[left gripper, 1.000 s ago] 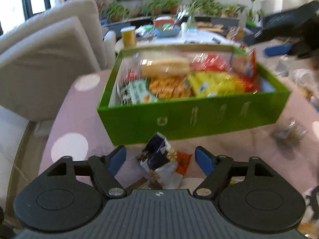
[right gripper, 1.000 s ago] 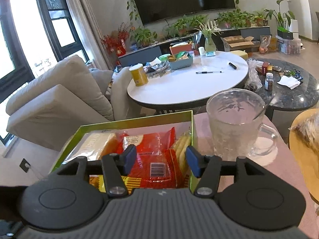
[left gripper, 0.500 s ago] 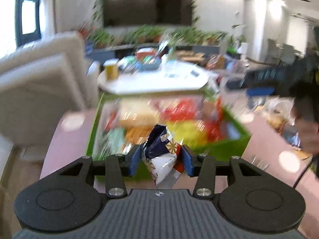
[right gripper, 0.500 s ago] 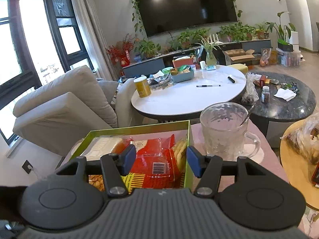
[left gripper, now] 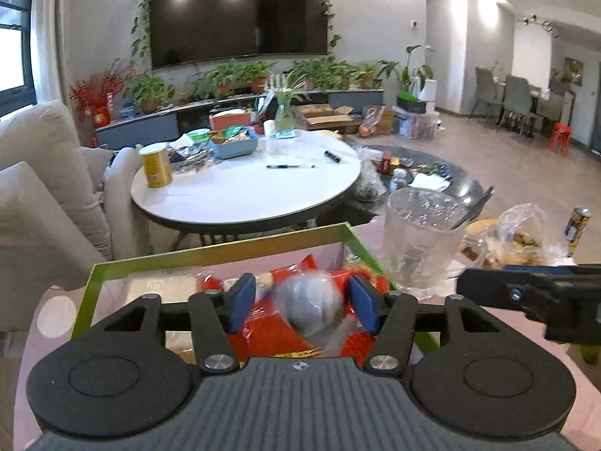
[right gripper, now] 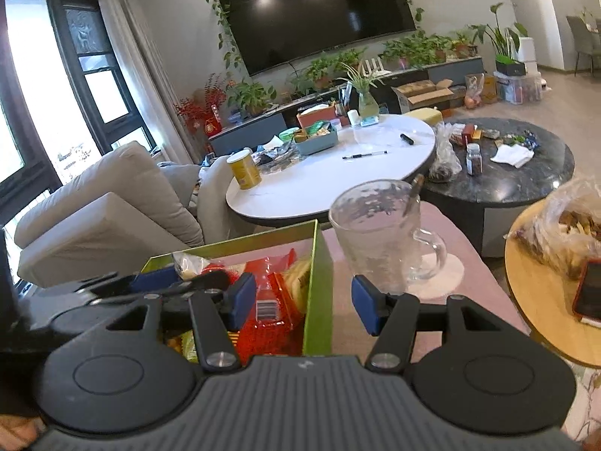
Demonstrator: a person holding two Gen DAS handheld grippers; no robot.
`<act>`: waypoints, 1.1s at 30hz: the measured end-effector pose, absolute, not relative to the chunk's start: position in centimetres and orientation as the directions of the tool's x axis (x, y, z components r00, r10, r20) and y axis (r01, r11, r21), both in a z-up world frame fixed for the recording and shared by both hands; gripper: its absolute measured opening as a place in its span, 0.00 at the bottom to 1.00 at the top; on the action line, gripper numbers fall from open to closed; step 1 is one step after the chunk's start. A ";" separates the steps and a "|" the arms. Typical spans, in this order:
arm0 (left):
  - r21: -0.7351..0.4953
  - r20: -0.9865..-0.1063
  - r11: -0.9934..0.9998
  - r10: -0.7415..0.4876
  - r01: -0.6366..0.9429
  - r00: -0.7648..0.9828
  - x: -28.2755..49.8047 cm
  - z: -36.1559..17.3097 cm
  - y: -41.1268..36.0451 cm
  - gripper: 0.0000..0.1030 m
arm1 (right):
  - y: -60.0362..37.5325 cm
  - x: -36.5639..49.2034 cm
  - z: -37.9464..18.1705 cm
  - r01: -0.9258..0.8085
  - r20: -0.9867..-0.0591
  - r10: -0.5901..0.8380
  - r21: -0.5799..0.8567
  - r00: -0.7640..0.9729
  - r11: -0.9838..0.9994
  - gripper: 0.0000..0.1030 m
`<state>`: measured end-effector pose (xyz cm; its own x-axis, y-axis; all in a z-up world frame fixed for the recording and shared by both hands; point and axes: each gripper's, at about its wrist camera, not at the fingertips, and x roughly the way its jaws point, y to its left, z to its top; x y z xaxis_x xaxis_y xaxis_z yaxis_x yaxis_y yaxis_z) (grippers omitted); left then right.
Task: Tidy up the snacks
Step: 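Lower the triangular snack into the green box and open the left gripper, then grasp QR-code cracker pack with right gripper while left gripper grasps beige pack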
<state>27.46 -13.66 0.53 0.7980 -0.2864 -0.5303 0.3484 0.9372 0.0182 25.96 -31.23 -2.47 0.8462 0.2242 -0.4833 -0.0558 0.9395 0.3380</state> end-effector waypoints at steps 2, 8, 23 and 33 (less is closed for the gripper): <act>0.026 -0.528 0.937 -0.282 0.348 0.801 26.5 0.7 -13.1 0.63 | -31.2 25.9 -2.8 -0.069 -0.488 0.236 0.337 0.840 0.939 0.55; 0.065 -0.503 0.960 -0.205 0.274 0.840 23.0 1.6 -9.9 0.72 | -31.2 24.7 -3.0 -0.086 -0.495 0.252 0.334 0.832 0.939 0.55; 0.018 -0.493 0.994 -0.086 0.109 0.866 12.6 1.5 -2.1 0.84 | -31.0 17.3 -1.0 -0.100 -0.493 0.234 0.283 0.838 0.954 0.57; -0.026 -0.597 0.999 -0.040 0.031 0.801 8.8 -1.4 1.1 0.86 | -30.4 13.5 -0.9 -0.118 -0.504 0.235 0.253 0.831 0.960 0.57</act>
<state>8.76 1.11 -1.41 0.8009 -0.0401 -0.5974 0.0307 0.9992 -0.0259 13.52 -30.40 -0.87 0.8309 0.2354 -0.5042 -0.1182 0.9601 0.2535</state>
